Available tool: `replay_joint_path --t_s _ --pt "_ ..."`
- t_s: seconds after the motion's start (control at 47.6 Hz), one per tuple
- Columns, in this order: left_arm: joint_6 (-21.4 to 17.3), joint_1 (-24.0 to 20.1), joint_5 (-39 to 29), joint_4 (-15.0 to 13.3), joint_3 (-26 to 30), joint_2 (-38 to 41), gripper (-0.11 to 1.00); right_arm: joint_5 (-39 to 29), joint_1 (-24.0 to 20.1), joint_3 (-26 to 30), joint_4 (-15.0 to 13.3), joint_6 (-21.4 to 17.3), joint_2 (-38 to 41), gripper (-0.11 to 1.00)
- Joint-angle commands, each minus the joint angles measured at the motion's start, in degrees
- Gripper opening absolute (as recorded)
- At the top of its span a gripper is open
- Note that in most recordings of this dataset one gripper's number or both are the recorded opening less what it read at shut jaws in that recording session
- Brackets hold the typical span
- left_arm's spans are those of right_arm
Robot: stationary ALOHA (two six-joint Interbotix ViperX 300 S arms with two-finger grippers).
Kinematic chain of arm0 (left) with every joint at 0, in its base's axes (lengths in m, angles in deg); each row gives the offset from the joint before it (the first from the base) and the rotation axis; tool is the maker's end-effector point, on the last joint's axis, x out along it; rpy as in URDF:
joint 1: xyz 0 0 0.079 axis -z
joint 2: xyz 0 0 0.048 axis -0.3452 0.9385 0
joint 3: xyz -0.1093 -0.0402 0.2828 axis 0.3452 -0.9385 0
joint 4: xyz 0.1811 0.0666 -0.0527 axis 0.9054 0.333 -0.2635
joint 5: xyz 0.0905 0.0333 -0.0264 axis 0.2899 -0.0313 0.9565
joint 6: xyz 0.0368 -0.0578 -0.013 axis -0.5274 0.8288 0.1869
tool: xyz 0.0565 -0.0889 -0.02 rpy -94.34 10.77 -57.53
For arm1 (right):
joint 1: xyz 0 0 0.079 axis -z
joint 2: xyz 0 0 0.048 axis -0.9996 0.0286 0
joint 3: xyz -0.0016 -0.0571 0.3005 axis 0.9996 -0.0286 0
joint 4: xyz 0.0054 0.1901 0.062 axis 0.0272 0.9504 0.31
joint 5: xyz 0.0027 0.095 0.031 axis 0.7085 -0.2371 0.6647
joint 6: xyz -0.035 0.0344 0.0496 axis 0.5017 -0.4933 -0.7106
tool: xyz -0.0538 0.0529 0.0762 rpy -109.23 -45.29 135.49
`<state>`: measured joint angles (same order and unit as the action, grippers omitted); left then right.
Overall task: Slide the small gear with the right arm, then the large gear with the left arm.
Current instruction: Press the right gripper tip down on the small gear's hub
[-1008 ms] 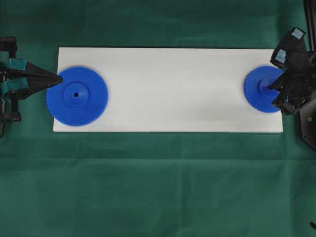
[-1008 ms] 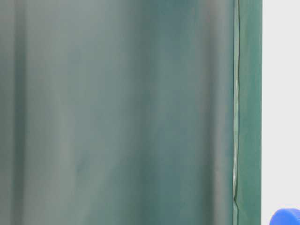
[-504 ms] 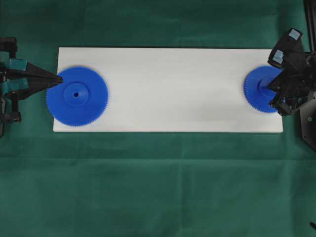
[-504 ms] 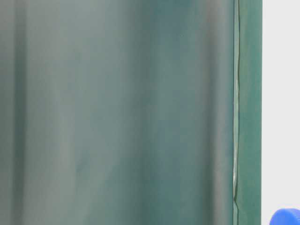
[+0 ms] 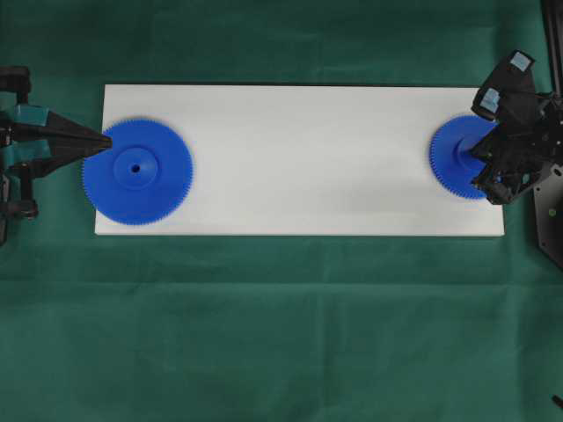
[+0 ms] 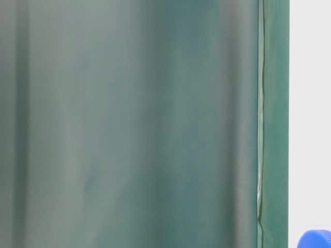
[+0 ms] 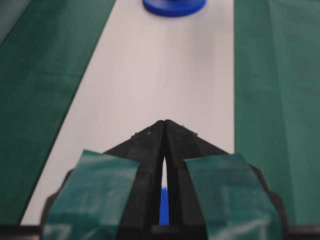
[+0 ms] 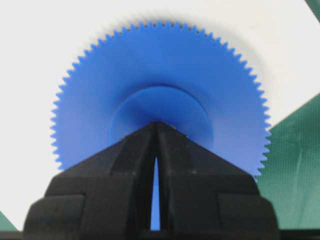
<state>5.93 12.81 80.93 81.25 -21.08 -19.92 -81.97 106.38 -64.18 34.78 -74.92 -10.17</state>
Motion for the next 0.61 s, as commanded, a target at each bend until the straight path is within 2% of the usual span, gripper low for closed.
replay_joint_path --t_s 0.0,0.336,0.588 --pt "0.0 -0.2 0.3 -0.2 0.7 0.4 0.00 -0.2 -0.1 0.0 -0.1 0.0 0.8 0.50" --pt "0.0 -0.2 0.3 -0.2 0.7 0.4 0.00 -0.3 -0.3 0.0 0.3 -0.1 0.9 0.50" --pt "0.0 -0.2 0.4 -0.2 0.7 0.4 0.00 0.4 -2.0 0.5 0.7 -0.3 2.4 0.50"
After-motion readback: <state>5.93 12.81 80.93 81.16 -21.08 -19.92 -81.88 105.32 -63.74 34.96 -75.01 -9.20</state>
